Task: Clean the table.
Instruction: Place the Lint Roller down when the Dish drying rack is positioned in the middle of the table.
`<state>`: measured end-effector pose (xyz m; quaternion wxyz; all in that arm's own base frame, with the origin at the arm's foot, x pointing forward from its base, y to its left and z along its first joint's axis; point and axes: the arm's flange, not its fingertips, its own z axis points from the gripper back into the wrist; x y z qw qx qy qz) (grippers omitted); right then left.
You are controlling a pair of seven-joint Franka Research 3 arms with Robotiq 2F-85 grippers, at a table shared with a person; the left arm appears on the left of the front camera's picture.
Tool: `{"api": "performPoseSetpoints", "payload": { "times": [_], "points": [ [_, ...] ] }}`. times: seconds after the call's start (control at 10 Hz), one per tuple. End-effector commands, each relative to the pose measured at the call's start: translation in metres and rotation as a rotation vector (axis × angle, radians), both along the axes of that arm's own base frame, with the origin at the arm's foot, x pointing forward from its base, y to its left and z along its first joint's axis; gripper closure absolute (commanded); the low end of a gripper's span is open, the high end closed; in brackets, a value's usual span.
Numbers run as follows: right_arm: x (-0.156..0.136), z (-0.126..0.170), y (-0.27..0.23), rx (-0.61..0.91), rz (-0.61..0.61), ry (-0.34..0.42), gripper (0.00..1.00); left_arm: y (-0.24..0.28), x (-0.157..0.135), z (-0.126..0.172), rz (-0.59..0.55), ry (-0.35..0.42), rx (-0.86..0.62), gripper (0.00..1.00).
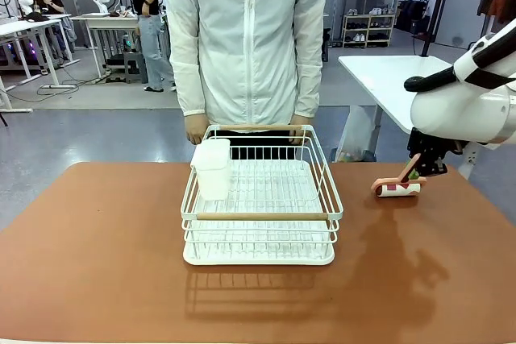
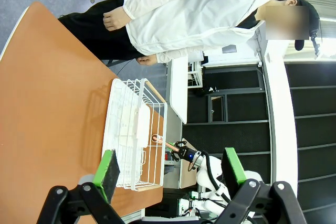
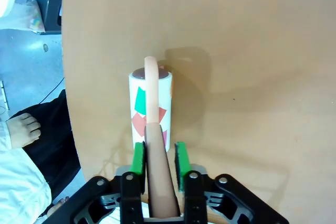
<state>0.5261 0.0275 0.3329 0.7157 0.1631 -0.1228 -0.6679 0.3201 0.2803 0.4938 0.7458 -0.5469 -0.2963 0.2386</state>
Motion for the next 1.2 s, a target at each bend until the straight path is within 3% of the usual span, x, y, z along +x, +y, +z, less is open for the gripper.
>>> {"api": "performPoseSetpoints", "payload": {
  "times": [0.0,0.1,0.2,0.6,1.1],
  "points": [
    [-0.017,0.003,0.007,-0.007,-0.029,0.029,0.19,0.002,-0.001,0.003,0.001,-0.01,-0.007,0.0],
    [-0.023,0.005,0.007,-0.037,-0.049,0.076,0.04,0.002,-0.001,0.003,0.001,-0.01,-0.007,0.0],
    [-0.03,0.009,0.009,-0.064,-0.043,0.122,0.0,0.002,-0.001,0.003,0.001,-0.01,-0.007,0.0],
    [-0.047,0.021,0.01,-0.029,-0.049,0.177,0.0,0.002,-0.001,0.003,0.001,-0.01,-0.007,0.0],
    [-0.044,0.022,0.002,-0.036,-0.018,0.171,0.0,0.002,-0.001,0.003,0.001,-0.01,-0.007,0.0]
  ]
}}
